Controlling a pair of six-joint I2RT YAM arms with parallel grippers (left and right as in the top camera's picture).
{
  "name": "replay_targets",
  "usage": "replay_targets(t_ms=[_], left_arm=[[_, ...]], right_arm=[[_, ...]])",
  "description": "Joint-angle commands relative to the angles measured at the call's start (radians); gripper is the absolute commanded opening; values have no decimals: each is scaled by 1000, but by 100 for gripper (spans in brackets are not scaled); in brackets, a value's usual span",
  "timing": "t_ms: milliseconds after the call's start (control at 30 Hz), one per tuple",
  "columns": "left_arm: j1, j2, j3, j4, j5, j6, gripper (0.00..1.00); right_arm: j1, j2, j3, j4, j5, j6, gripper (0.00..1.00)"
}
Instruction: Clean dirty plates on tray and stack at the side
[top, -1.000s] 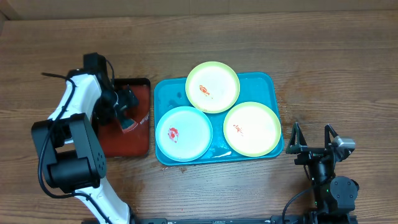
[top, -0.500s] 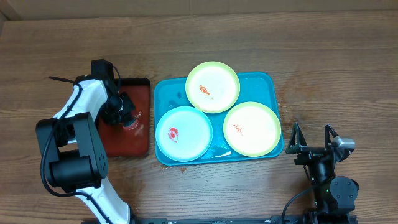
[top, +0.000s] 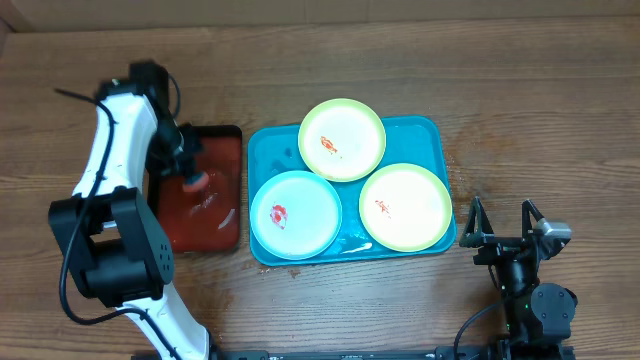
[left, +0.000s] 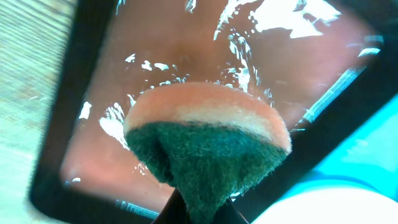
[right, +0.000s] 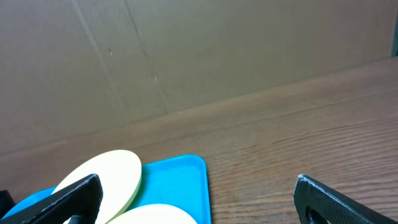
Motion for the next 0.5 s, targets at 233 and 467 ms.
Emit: replay_targets(t_ms=[233,467], left_arm=[[3,-3,-4,11,1,-5,4],[0,-3,-211,181,59,9,4]], right_arm=[[5,-8,-10,5,6,7,100],[5,-8,-10,5,6,7,100]])
